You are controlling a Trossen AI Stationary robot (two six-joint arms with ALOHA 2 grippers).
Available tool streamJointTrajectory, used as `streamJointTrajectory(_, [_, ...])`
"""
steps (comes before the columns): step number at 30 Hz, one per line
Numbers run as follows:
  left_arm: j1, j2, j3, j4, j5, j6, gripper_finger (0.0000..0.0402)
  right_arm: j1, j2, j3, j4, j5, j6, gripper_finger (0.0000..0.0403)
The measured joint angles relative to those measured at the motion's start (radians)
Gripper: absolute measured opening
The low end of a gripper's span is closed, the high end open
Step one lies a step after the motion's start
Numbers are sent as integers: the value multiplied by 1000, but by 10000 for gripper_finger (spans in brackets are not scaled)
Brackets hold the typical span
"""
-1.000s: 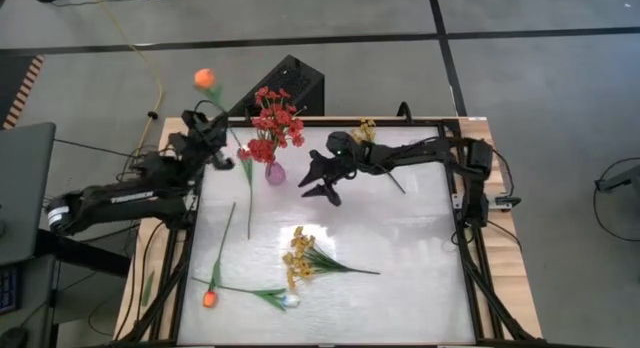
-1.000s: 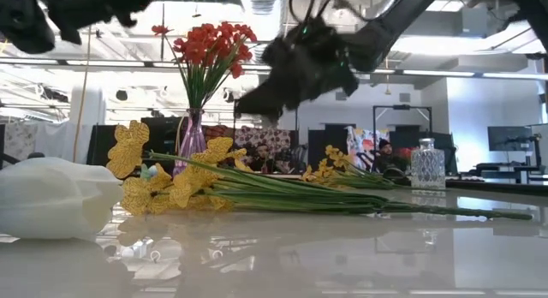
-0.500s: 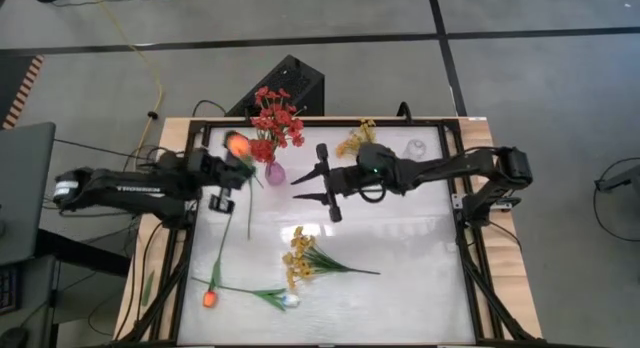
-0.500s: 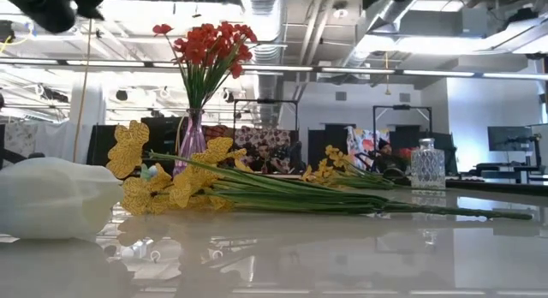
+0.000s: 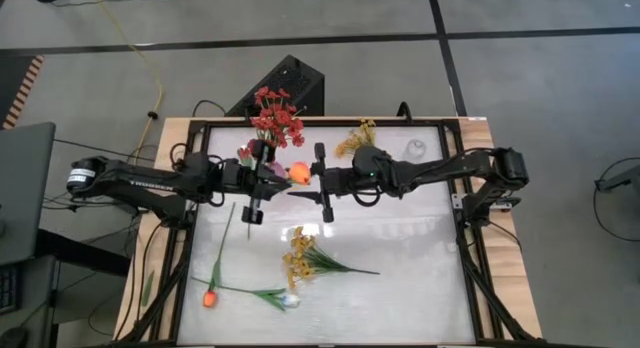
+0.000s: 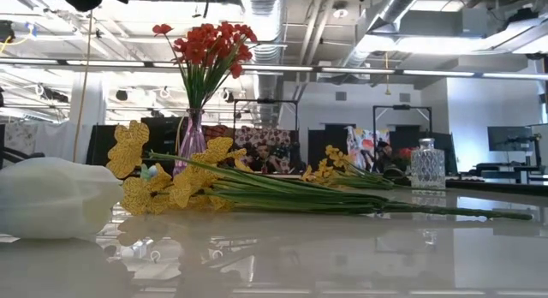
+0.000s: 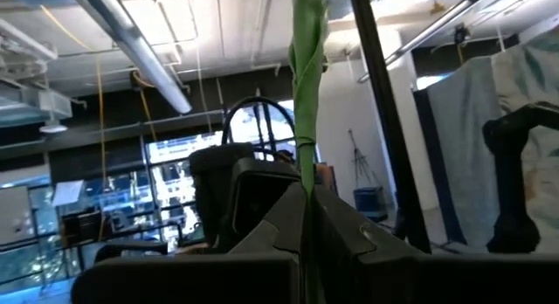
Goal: Sort flowers into vase by color
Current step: Put the top orange tulip into the pink vase
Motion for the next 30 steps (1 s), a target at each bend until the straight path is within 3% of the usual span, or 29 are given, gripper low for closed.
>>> streamJointTrajectory(14, [0, 34, 1, 1, -66, 6, 0, 5, -1, 0, 46, 0, 7, 146])
streamJointTrajectory(18, [0, 34, 1, 0, -66, 10, 0, 5, -1, 0, 43, 1, 7, 113])
streamJointTrajectory(24, [1, 32, 1, -32, -81, -31, 5, -11, -1, 0, 30, -22, 1, 19])
streamJointTrajectory(30, [1, -45, 1, -237, -83, -24, 50, -25, -28, 0, -113, -54, -22, 18])
